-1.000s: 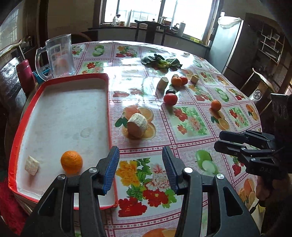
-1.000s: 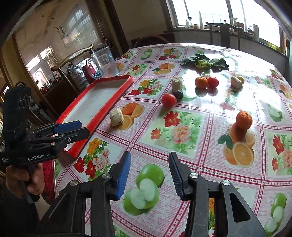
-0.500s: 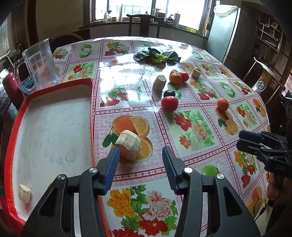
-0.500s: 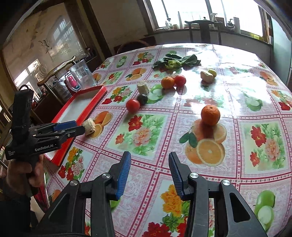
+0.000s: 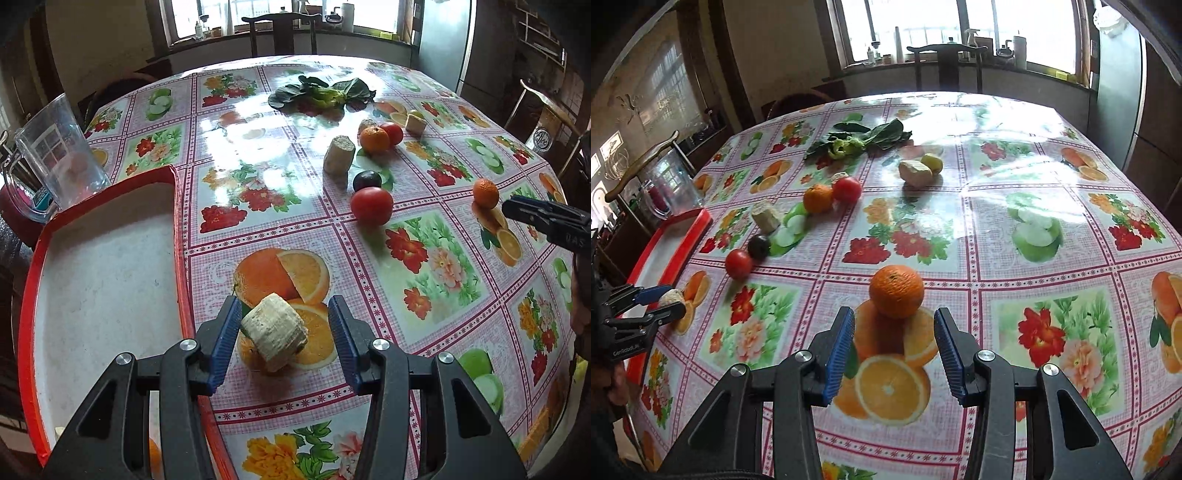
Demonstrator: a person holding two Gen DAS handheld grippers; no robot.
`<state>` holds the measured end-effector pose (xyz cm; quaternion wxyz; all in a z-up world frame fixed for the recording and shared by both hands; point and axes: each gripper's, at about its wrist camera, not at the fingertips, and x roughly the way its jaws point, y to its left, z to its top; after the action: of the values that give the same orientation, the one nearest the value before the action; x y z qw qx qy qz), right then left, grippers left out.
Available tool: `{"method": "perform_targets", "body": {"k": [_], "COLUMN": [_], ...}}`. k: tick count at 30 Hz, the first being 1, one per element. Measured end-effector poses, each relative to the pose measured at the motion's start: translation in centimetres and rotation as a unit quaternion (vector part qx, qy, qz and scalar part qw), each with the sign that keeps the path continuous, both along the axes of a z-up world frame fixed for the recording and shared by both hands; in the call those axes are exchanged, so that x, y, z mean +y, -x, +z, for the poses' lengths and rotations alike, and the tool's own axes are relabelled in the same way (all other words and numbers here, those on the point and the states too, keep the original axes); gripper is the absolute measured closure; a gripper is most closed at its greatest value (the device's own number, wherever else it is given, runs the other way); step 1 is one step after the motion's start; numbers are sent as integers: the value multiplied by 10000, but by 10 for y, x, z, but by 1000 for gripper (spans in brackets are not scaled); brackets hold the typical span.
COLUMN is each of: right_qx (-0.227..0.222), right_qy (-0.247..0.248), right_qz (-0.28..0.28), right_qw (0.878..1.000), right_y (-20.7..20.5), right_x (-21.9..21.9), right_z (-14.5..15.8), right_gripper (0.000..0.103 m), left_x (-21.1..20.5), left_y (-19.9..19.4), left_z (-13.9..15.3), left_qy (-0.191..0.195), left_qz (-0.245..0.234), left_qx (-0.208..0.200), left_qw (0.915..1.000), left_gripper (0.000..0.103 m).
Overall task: Organize fruits
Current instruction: 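Grasp a second orange with the right tool while the left tool grasps a white chunk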
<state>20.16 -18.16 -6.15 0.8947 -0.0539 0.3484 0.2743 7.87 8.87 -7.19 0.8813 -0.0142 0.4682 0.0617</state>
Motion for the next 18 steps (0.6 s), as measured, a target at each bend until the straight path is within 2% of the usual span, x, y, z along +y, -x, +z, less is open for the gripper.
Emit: {"method": "perform_targets", "body": {"k": [2, 4, 6, 9, 18], "right_qx": [44, 66, 74, -64, 50], "right_qy": [30, 107, 85, 197, -214], "right_qz": [2, 7, 81, 79, 584], "right_qw": [10000, 9999, 9999, 9998, 9981], "right_y": [-10, -17, -21, -14, 33], "right_x": [3, 8, 12, 17, 24], "right_z": [-4, -9, -12, -11, 1], "right_gripper": [57, 58, 67, 68, 68], "left_x": [0, -1, -3, -3, -5], "left_y": [-4, -6, -7, -5, 18], "left_z": [-5, -7, -8, -7, 7], "left_qy": [-4, 41, 14, 70, 372], "left_qz": [-19, -47, -62, -54, 69], "left_qx": [120, 148, 186, 158, -126], "left_qw": [9999, 9999, 9998, 9998, 9992], "left_gripper": [56, 61, 69, 69, 69]}}
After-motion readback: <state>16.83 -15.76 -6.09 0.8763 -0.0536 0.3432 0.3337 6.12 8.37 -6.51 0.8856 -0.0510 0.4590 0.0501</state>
